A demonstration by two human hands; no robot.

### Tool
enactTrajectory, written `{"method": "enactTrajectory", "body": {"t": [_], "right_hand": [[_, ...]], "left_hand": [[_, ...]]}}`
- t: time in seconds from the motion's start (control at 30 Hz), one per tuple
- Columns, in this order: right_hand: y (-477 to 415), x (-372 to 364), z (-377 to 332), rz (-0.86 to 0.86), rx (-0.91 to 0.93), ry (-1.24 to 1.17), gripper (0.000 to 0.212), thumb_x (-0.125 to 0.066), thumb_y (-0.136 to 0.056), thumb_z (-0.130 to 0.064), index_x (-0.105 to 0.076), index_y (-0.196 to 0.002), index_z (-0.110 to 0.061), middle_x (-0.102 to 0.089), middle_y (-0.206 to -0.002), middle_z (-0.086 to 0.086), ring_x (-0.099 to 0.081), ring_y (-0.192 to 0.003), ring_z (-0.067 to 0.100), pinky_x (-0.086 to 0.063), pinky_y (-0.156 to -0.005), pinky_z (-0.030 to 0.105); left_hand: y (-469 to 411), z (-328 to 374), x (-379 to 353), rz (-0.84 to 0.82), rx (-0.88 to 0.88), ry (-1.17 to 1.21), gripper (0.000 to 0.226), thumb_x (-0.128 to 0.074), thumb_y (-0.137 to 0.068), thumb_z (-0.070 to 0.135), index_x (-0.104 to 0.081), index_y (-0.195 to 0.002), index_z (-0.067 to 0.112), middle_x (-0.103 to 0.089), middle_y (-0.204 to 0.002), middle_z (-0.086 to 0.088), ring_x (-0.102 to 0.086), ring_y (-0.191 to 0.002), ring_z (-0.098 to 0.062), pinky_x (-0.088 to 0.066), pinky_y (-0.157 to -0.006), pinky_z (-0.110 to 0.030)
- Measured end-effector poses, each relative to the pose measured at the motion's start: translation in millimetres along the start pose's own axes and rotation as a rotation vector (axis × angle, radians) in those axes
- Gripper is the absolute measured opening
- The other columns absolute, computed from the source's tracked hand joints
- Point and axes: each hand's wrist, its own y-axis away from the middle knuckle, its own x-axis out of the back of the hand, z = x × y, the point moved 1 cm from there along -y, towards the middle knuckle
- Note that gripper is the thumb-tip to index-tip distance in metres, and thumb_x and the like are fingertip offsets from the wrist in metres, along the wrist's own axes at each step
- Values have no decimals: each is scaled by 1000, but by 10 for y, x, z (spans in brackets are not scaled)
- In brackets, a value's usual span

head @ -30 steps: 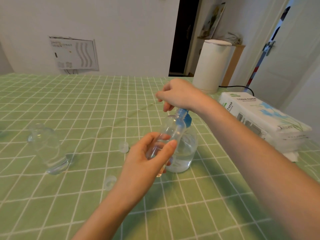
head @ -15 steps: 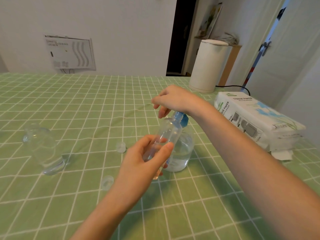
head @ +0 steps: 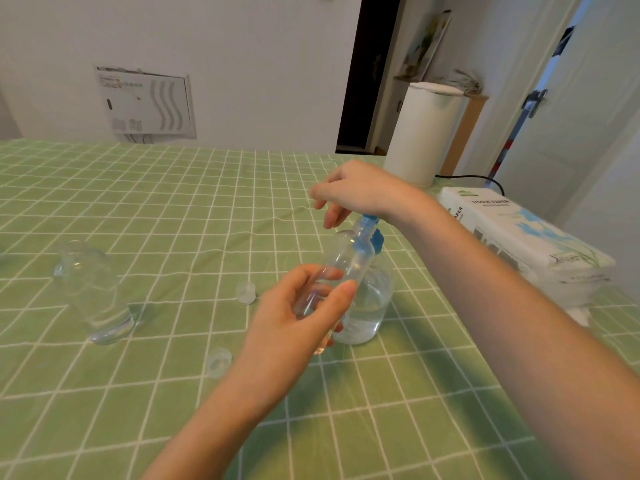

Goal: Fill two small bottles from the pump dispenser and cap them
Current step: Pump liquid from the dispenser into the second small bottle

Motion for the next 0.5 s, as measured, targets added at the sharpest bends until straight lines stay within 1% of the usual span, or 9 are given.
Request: {"method": "enactTrajectory", "body": {"t": [0.07,0.23,0.3,0.33,0.37,0.4,0.47,0.5], "right_hand": [[4,-18,8,-11,-11,2,27,-48,-91,-30,-67,-95,-11,-73,-74,1,-68,-95,23,-49,-79,28],[13,-90,66,-34,-34,-22,28,-48,-92,-29,-67,-96,-10,-72,-74,2,-67,-96,24,-48,-78,28],[6,-98,73,-23,-21,-29,27,-49,-91,-29,-67,-96,-10,-72,-72,2,-66,-86,25,-50,-84,34],[6,-99,81,-18,-10,-39,26,-49,-91,-28,-66,-96,-10,-72,-71,2,-63,-80,24,-51,-87,38],[3,-92,83,-14,2,-45,25,-49,-91,-28,-66,-96,-10,-72,-71,2,-61,-78,23,-51,-89,41],[6,-80,77,-10,8,-45,25,-49,-91,-27,-66,-97,-10,-72,-71,2,-63,-79,24,-51,-89,41],[14,-40,49,7,8,-34,26,-49,-91,-26,-66,-100,-8,-72,-73,3,-68,-86,24,-53,-86,36],[7,-10,29,20,7,-17,30,-48,-91,-25,-66,-104,-5,-73,-74,3,-68,-85,22,-52,-79,32]], "left_hand": [[-7,-13,1,8,3,8,38,-62,-65,41,-65,-95,19,-70,-77,-2,-60,-53,-2,-47,-48,-14],[2,-47,7,7,5,-13,39,-62,-63,43,-65,-95,21,-70,-80,-6,-60,-53,-3,-47,-49,-13],[-4,-59,8,4,6,-11,39,-61,-63,44,-65,-94,22,-70,-79,-4,-60,-53,-2,-47,-49,-12],[-5,-61,8,1,7,-6,39,-61,-62,44,-65,-94,22,-70,-77,-2,-60,-53,-1,-46,-48,-12],[-10,-58,7,1,5,3,40,-62,-62,45,-65,-94,22,-70,-75,0,-59,-53,0,-45,-47,-12],[-8,-49,5,1,1,10,41,-62,-61,45,-65,-94,22,-70,-73,1,-59,-52,0,-44,-47,-12],[-13,-32,-10,-6,-15,11,43,-62,-59,47,-65,-94,22,-70,-70,5,-59,-52,0,-44,-47,-11],[-18,-28,-14,-7,-22,11,43,-61,-59,47,-65,-95,22,-69,-69,7,-59,-52,-1,-44,-47,-11]]}}
